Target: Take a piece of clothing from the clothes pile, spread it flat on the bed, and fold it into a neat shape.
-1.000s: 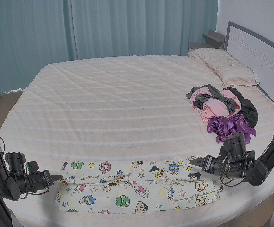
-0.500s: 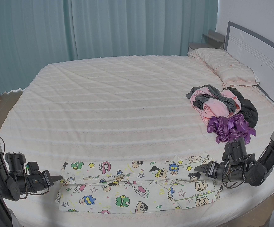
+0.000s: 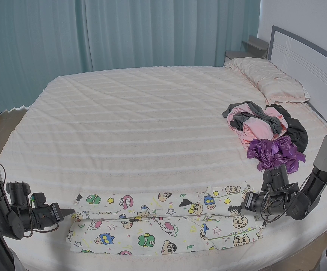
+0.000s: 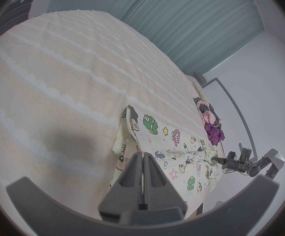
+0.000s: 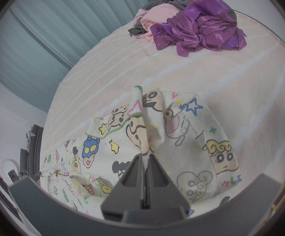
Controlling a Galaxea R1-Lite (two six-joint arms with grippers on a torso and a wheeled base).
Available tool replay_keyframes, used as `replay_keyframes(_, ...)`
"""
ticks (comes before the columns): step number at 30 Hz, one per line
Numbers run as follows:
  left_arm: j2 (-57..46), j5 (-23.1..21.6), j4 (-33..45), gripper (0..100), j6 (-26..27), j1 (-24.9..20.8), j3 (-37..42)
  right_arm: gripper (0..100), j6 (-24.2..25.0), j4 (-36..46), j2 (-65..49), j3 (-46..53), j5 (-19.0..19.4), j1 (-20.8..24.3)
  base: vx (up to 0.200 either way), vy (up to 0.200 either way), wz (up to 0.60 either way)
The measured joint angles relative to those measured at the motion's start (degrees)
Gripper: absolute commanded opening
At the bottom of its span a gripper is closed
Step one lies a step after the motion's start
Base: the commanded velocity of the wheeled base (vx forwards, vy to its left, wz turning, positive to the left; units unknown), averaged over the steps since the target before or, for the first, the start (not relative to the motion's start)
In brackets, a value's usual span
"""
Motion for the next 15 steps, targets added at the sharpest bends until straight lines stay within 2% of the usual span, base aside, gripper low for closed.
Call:
replay_keyframes(11, 0.0, 0.1, 0.0, 0, 0.1, 0.1, 0.2, 0, 0.0, 0.1, -2.1, 2.1, 0.1, -1.4, 0.000, 0.000, 0.00)
replay_keyframes(12, 0.1, 0.1, 0.0, 0, 0.1, 0.1, 0.2, 100, 0.0, 0.0, -2.0, 2.2, 0.1, -1.4, 0.000, 0.000, 0.00)
replay_keyframes(14, 0.1, 0.0, 0.0, 0, 0.1, 0.1, 0.2, 100, 0.0, 0.0, -1.4, 2.5, 0.1, -1.3, 0.000, 0.000, 0.00)
replay_keyframes(15, 0.1, 0.0, 0.0, 100, 0.0, 0.1, 0.2, 100, 0.0, 0.0, -1.1, 2.5, 0.1, -1.3, 0.000, 0.000, 0.00)
